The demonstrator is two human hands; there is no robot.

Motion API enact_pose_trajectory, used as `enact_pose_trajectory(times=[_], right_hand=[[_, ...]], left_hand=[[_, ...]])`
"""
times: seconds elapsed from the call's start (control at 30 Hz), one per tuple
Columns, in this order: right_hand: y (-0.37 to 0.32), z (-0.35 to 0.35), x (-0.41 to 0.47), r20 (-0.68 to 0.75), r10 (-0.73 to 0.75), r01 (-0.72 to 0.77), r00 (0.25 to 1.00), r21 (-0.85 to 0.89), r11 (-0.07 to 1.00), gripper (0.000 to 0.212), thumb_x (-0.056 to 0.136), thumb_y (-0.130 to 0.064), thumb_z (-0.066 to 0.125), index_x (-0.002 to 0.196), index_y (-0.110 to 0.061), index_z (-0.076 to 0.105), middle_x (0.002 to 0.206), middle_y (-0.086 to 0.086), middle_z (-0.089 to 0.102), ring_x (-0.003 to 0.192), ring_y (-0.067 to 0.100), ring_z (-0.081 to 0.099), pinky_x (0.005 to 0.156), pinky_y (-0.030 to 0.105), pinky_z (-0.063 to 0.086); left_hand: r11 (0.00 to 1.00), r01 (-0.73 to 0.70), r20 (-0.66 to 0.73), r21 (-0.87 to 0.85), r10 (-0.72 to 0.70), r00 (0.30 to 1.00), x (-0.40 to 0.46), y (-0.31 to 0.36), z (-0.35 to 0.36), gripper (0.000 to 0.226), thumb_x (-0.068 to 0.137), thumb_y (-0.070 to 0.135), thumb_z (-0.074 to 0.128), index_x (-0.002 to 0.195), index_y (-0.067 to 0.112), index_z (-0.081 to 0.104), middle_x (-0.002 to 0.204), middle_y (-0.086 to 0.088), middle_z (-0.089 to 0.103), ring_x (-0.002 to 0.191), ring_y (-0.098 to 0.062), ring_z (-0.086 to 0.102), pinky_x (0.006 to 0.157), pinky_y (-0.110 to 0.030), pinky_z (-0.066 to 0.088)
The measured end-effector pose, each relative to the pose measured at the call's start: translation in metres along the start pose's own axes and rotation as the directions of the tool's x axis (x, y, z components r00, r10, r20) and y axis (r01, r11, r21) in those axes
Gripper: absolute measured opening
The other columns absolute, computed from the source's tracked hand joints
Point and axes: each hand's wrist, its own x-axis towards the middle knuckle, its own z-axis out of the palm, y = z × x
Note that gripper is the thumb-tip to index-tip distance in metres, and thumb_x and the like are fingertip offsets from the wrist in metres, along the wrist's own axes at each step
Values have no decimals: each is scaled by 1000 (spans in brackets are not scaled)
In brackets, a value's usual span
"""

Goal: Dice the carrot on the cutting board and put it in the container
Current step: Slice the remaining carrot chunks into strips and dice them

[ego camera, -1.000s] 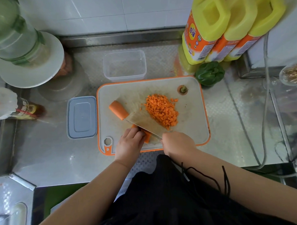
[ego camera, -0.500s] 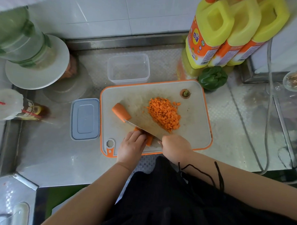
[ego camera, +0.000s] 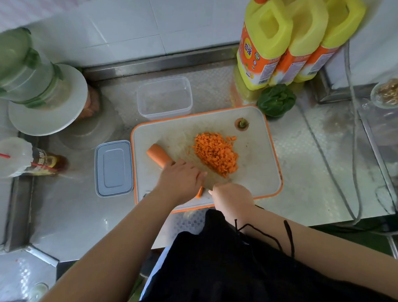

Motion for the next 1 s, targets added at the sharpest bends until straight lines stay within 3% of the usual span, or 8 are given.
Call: enact_pose_trajectory(times=[0.13, 0.27, 0.37, 0.43, 0.5, 0.6, 0.7, 1.0], right_hand=[[3, -3, 2, -4, -13, 13, 1000, 48, 999, 21, 100, -22, 43, 103, -10, 60, 84, 7, 60, 77, 29, 60, 60, 30, 35], [8, -10, -1, -6, -35, 35, 999, 51, 998, 29, 104, -31, 35, 94, -13, 56, 62, -1, 36, 55, 20, 40, 46, 27, 22], [9, -15, -4, -1, -29, 29, 1000, 64, 998, 33, 103, -34, 34, 94, -11, 57, 60, -2, 30, 58, 22, 40, 47, 28, 26], [9, -20, -6, 9, -30, 29, 1000, 80, 996, 33, 103, -36, 33, 88, -13, 52, 61, -1, 36, 63, 24, 47, 55, 29, 36], [9, -24, -9, 22, -36, 34, 999, 86, 996, 35, 103, -37, 32, 87, -12, 51, 66, 1, 47, 67, 24, 53, 58, 31, 41], [7, -27, -14, 47, -46, 40, 998, 119, 992, 36, 103, -36, 32, 95, -10, 56, 78, 4, 54, 73, 26, 54, 60, 32, 38], [2, -30, -17, 85, -54, 45, 995, 108, 993, 21, 100, -28, 42, 87, -13, 50, 66, -1, 39, 70, 26, 48, 57, 31, 33], [-8, -36, -9, 200, 36, -48, 979, 53, 997, 12, 93, -9, 47, 98, -10, 58, 67, -1, 41, 73, 24, 50, 64, 32, 40]], left_hand=[[998, -58, 142, 40, 52, 989, 16, -2, -9, 60, 105, 43, 11, 110, 23, 67, 114, 1, 66, 113, -23, 52, 94, -41, 35], [998, -59, 170, 27, 54, 984, 19, -1, -14, 64, 105, 44, 10, 109, 19, 68, 110, -3, 67, 110, -23, 53, 95, -40, 33], [995, -68, -155, -67, 57, 986, 10, -5, -16, 58, 102, 43, 17, 96, 17, 68, 96, -1, 67, 96, -25, 56, 86, -37, 38], [966, -129, -579, -226, -26, 815, -10, -10, -6, 32, 100, 29, 42, 89, 11, 65, 89, -6, 65, 85, -27, 56, 75, -35, 43], [920, -207, -763, -333, -134, 633, -35, -9, 15, 12, 97, 15, 56, 92, 6, 62, 90, -12, 63, 83, -27, 55, 75, -33, 46], [909, -107, -667, -403, -212, 714, -58, 1, 56, 16, 96, 18, 57, 92, 5, 65, 94, -10, 63, 87, -26, 54, 74, -33, 48], [902, 26, -503, -430, -264, 823, -54, 8, 78, 24, 92, 26, 53, 86, 7, 68, 92, -7, 62, 85, -28, 52, 64, -40, 50], [852, 82, -395, -517, -323, 860, -46, 12, 85, 26, 91, 29, 49, 90, 10, 67, 96, -5, 62, 90, -29, 55, 74, -41, 52]])
